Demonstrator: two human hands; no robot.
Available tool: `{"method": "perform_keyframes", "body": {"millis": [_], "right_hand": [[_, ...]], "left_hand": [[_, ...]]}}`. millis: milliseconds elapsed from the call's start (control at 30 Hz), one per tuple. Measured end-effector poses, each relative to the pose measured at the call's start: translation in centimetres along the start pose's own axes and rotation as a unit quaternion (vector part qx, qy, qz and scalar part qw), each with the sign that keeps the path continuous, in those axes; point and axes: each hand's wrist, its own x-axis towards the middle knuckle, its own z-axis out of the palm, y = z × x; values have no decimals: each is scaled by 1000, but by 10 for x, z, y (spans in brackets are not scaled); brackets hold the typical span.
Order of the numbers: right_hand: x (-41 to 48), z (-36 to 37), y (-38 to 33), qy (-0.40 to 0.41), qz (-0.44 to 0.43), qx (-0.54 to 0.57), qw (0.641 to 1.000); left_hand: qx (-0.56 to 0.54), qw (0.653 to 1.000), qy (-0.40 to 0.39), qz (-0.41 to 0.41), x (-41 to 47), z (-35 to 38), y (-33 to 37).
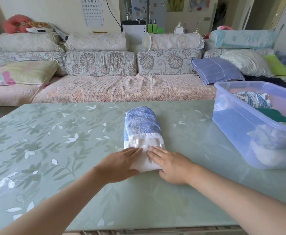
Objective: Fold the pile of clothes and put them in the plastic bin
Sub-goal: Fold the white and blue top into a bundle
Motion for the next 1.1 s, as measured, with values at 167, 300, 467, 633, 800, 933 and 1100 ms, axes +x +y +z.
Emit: {"method": "perform_keyframes", "body": {"millis": [167,300,467,633,800,933,1100], "right_hand": [[-2,-13,12,7,-2,48,999],[-5,-12,14,4,24,97,995],[-6,-11,14,-2,25,118,993],[-14,-7,27,-32,25,110,993],[-13,-1,17,-24,34,6,999],[-4,6,6,22,25,-15,999],[1,-6,1,2,47,37,998]], "left_hand": [[56,998,-2,20,-2,-11,7],[44,997,-69,-16,-5,-23,18],[47,990,-128,-37,-10,-27,11],[121,976,-160,-88,-20,-33,-5],[-8,995,84,-61,-11,-33,17],[7,1000,19,-14,-2,-7,36],[-52,996,-26,-72,5,-3,25]]}}
